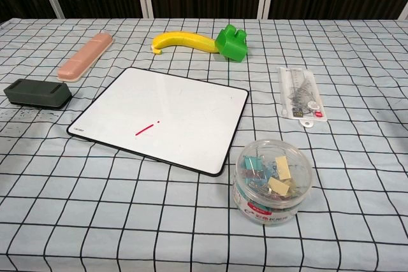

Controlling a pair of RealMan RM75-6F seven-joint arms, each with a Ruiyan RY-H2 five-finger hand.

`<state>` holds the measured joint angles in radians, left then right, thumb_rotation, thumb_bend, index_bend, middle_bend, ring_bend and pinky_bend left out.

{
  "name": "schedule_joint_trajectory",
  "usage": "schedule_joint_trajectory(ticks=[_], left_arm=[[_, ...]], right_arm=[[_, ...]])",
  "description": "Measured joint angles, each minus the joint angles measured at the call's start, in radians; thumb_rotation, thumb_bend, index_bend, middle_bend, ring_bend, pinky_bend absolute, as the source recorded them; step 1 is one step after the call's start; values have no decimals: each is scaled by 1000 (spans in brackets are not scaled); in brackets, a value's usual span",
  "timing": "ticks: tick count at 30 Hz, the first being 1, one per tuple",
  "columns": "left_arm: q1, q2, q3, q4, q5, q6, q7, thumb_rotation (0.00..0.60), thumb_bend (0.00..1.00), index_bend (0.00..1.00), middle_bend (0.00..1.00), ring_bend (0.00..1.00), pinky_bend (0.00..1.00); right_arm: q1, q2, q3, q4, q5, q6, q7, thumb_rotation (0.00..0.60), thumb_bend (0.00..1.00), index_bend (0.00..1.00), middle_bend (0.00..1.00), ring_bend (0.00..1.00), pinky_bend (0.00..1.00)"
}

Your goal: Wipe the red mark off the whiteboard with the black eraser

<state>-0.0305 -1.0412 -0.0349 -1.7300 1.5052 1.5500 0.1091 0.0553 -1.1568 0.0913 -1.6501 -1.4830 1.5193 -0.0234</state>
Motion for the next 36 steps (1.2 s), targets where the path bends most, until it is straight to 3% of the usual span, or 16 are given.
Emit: schedule_joint_trajectory(ticks=[27,36], left_arm=[[-1,1,-1,2,0,-2,-2,600,108,21,109,0,26],[-40,0,-8,4,-12,-72,22,600,109,26,111,0,26]], right_arm=[[0,4,0,-6,9,-6,-3,600,64,98,123,218,227],[-1,4,2,-10,13,-6,-1,600,64,98,124,218,227]])
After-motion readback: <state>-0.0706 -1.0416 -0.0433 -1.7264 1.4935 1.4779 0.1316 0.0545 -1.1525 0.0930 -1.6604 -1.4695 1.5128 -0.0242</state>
